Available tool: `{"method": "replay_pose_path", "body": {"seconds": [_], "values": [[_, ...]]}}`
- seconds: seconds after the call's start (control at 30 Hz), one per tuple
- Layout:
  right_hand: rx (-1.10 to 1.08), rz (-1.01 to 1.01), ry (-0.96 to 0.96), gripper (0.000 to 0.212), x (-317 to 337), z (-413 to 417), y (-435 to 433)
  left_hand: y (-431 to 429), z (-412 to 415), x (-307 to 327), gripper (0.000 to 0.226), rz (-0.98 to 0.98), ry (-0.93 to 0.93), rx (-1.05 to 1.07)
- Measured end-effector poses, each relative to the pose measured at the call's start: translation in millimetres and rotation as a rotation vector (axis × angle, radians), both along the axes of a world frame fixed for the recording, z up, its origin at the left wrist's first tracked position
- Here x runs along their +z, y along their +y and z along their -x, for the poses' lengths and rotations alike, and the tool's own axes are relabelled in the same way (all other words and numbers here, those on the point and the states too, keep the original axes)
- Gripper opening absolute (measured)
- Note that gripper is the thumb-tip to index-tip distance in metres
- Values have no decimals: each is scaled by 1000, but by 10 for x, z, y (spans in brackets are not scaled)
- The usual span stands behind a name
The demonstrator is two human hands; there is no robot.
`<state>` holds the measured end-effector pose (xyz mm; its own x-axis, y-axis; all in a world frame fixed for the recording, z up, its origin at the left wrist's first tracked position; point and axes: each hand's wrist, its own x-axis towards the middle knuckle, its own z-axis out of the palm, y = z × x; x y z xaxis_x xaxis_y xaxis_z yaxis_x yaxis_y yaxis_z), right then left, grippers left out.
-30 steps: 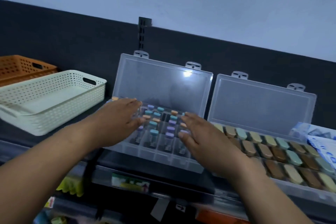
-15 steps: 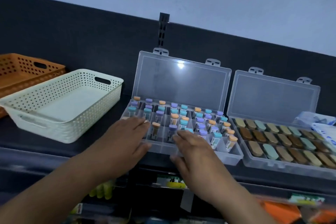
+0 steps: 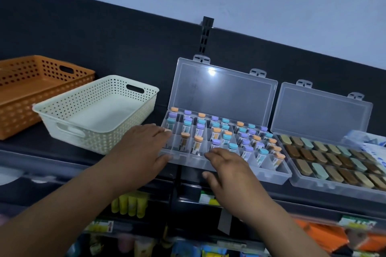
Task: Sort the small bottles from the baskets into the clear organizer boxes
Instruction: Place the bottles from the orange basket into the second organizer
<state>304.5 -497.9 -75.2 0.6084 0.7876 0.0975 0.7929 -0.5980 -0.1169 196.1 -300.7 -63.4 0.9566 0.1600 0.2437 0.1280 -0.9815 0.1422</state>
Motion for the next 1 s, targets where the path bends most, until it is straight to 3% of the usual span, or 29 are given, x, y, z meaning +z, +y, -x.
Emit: {"method": "replay_pose_path", "body": {"seconds": [0.3,0.63,0.83,1.0], "values": [[139,-86,4,54,121,193,352,181,229,-14,61,-50,-7,112],[385,-73,49,57,299,590,1177,332,1051,199,59,-64,-38,378],[311,-65,115,55,222,763,1659,644,1420,340,53,-100,2,516],[200,-25,94,52,108,837,1968,966,1586,298,57,-70,-25,488]]}}
